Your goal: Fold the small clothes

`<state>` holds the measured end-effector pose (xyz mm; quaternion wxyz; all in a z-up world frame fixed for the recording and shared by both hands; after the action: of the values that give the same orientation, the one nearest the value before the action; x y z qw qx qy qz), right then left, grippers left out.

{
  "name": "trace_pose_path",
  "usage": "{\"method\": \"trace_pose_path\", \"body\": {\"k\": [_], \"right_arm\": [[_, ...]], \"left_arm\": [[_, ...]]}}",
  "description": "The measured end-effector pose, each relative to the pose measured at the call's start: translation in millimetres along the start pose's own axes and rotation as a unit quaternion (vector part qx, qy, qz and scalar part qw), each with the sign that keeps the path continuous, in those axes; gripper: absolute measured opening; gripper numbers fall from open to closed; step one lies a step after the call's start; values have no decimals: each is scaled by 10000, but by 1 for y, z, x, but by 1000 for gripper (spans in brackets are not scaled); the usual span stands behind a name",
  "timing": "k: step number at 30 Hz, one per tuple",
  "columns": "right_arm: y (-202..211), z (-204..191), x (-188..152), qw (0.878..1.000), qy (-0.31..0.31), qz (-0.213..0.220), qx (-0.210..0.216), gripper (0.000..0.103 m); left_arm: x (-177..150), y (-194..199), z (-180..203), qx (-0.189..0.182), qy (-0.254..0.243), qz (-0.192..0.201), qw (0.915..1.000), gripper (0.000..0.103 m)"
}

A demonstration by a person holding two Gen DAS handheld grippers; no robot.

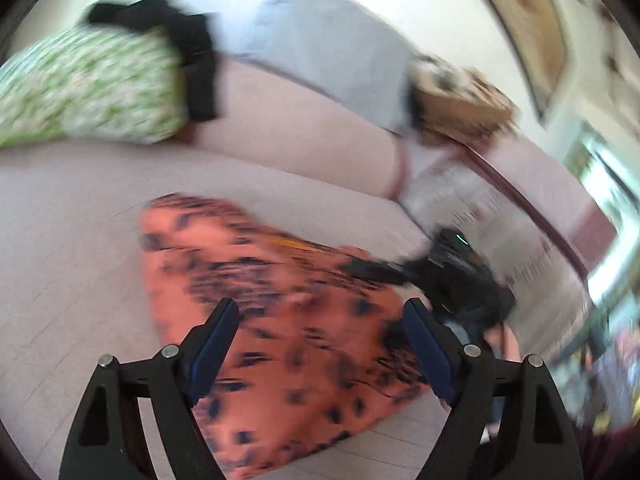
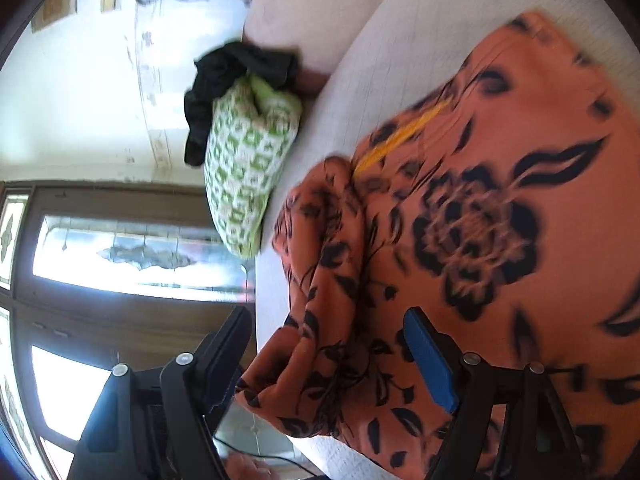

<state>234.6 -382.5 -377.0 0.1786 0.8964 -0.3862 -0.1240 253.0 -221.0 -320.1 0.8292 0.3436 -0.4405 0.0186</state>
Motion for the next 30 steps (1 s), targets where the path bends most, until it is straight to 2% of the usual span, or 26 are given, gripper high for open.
{"method": "trace_pose_path", "body": {"k": [2,3,6,8,10,11,12,14,17,19,20,23,25,26,27,28,29,30], "right_arm": [[-15,-5,-7,9999,17,-142,43,81],[-21,-7,-9,9999,38,-146,46,81],[-34,-18,-13,9999,137,-41,46,81],[-42,-24,-16,9998,182,34,26,81],[-47,-26,-15,9992,283,250,-163,77],[-51,-23,-15,9975,425,388,-410,55],[-53,-18,-15,9950,566,443,-695,24],[-60,-8,-15,9876,719,551,-1280,23],[-39,-27,-17,9861,877,915,-1074,20],[-7,-56,-17,9742,1360,1472,-1036,20],[16,-69,-18,9645,1602,1820,-1042,20],[76,-81,-16,9375,1952,2625,-1188,20],[98,-57,-8,9318,1785,2737,-1582,20],[107,-31,-1,9322,1461,2744,-1852,20],[109,-2,5,9396,1024,2604,-1972,24],[105,27,7,9513,523,2267,-2023,25],[94,61,5,9619,-88,1676,-2157,28],[92,76,4,9687,-479,1413,-1986,28]], "left_arm": [[-9,-5,-40,296,743,-154,9967,84],[-18,-10,-59,459,1107,-315,9923,84],[-46,-24,-87,933,1495,-853,9806,84],[-61,-35,-82,933,1446,-1182,9780,84],[-68,-42,-75,923,1297,-1345,9780,84],[-69,-44,-72,923,1223,-1352,9789,84],[-68,-45,-69,922,1157,-1367,9795,84],[-66,-44,-62,968,1048,-1310,9811,84],[-51,-37,-48,900,905,-943,9873,84],[-41,-34,-30,720,749,-666,9924,84],[-39,-35,-22,695,671,-621,9934,84],[-50,-55,-10,758,531,-901,9916,85],[-69,-78,-2,730,586,-1360,9863,85],[-76,-86,0,716,614,-1501,9842,85],[-82,-91,0,786,595,-1641,9815,85],[-86,-93,0,862,522,-1739,9796,85],[-84,-94,1,862,470,-1738,9799,85],[-82,-92,1,837,487,-1710,9805,86]]}}
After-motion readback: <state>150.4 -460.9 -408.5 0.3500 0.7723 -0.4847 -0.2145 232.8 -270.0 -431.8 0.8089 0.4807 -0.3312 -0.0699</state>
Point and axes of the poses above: each gripper's, at about its wrist camera, not at the fingertips, and y roughly against the way its jaws point, z to its right, x to its top, the point moved 10 cm from there along -y, roughly the way its jaws point, and after that the axes turned 9 degrees about -y, right-handed, at the moved point
